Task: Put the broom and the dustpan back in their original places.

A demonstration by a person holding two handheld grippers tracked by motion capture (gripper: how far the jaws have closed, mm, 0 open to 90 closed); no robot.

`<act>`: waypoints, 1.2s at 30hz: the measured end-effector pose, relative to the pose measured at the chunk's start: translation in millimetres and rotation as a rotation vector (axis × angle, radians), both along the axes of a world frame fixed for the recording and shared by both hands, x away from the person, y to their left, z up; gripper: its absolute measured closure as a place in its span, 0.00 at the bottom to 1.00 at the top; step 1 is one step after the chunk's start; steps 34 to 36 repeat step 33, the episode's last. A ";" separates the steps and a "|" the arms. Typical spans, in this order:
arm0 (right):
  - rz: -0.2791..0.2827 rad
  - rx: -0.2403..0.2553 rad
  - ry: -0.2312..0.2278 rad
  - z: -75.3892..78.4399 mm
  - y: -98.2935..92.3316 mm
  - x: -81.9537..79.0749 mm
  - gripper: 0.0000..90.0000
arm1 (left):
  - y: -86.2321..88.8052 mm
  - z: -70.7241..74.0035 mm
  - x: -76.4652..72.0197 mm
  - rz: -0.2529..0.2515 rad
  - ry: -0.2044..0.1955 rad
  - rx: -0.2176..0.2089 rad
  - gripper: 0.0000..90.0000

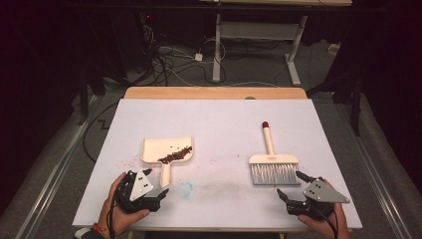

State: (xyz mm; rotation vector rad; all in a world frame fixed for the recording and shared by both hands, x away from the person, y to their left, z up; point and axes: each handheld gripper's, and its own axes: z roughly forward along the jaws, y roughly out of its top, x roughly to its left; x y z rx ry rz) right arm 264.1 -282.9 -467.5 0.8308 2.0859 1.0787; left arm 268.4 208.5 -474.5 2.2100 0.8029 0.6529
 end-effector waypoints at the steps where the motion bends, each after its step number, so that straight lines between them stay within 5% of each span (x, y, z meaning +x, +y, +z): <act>1: 0.000 0.001 0.000 0.1 0.0 -0.2 0.20 | -0.4 -0.2 0.0 -0.002 0.002 0.003 0.21; 36: -0.012 0.011 -0.034 5.8 -1.6 -1.3 0.20 | -4.9 0.1 2.1 -0.011 0.000 0.006 0.21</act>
